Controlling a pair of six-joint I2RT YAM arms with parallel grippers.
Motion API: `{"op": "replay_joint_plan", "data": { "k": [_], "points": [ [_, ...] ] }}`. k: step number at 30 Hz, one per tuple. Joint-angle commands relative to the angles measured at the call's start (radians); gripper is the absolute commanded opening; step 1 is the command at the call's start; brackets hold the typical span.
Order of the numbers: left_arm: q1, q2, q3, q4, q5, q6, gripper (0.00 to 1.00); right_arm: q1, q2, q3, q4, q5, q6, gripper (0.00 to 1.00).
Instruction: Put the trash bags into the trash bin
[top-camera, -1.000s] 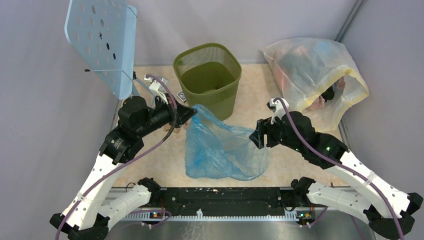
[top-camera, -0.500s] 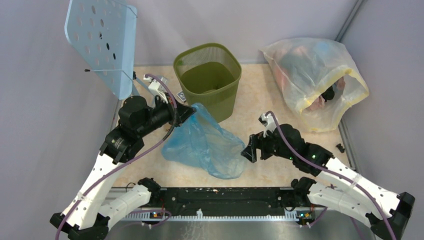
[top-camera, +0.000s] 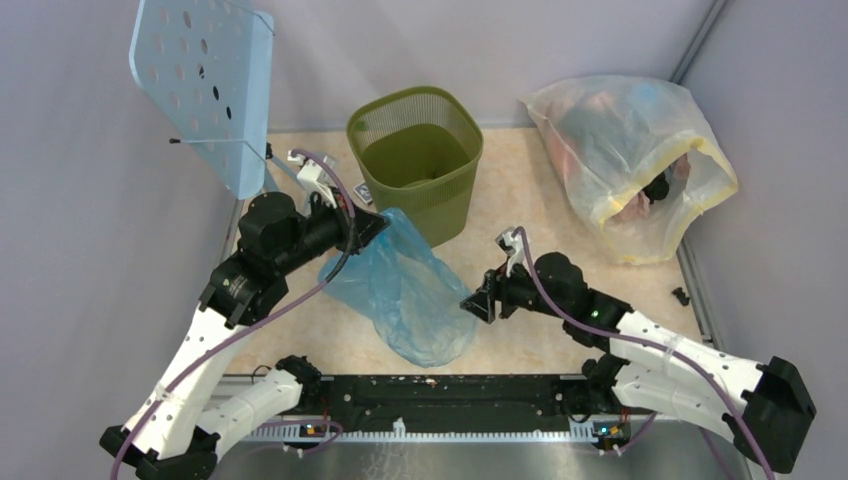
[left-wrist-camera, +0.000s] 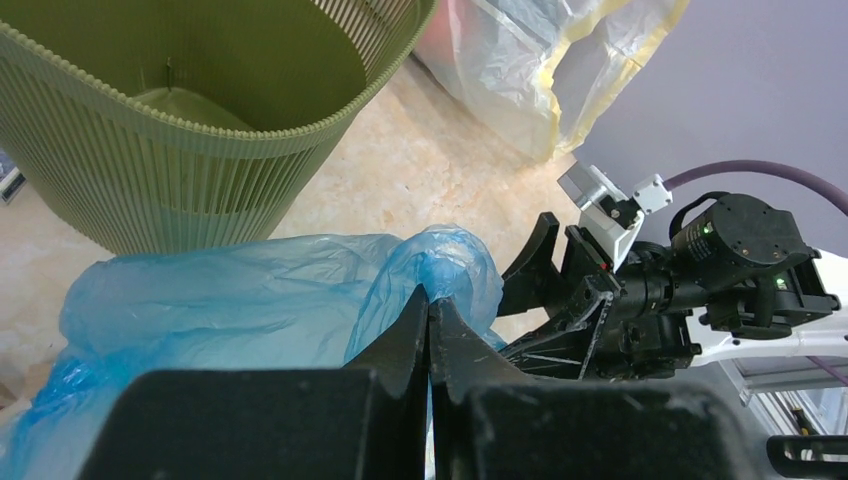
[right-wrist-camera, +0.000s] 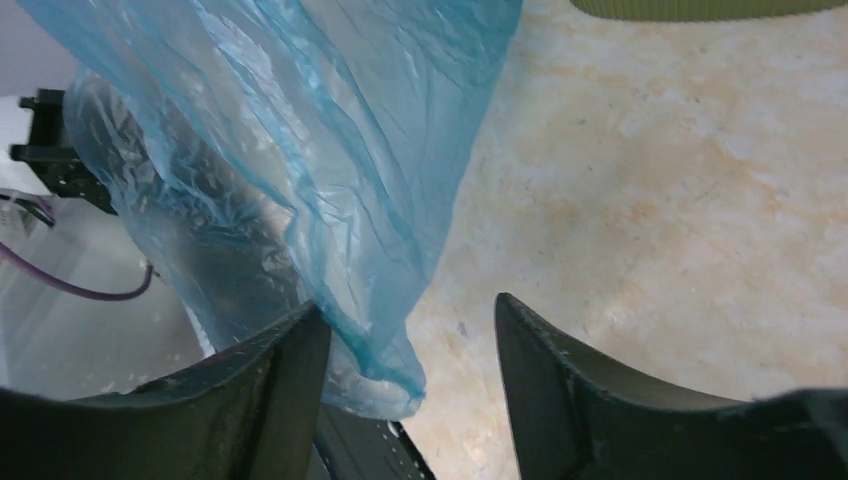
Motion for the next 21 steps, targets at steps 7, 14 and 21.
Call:
{"op": "replay_joint_plan", "data": {
  "k": [7, 14, 21],
  "points": [
    [-0.001, -0.017, 0.06, -0.03, -0.053, 0.063, 0.0, -0.005, 0.05, 0.154, 0.087, 0.009, -0.027, 0.0],
    [-0.002, 0.027, 0.252, -0.122, -0.11, 0.188, 0.02, -0.005, -0.008, 0.419, -0.134, 0.198, -0.104, 0.0],
    [-0.001, 0.057, 0.371, -0.037, -0.07, 0.203, 0.02, -0.005, 0.108, 0.842, -0.3, 0.331, -0.186, 0.0]
  ]
}}
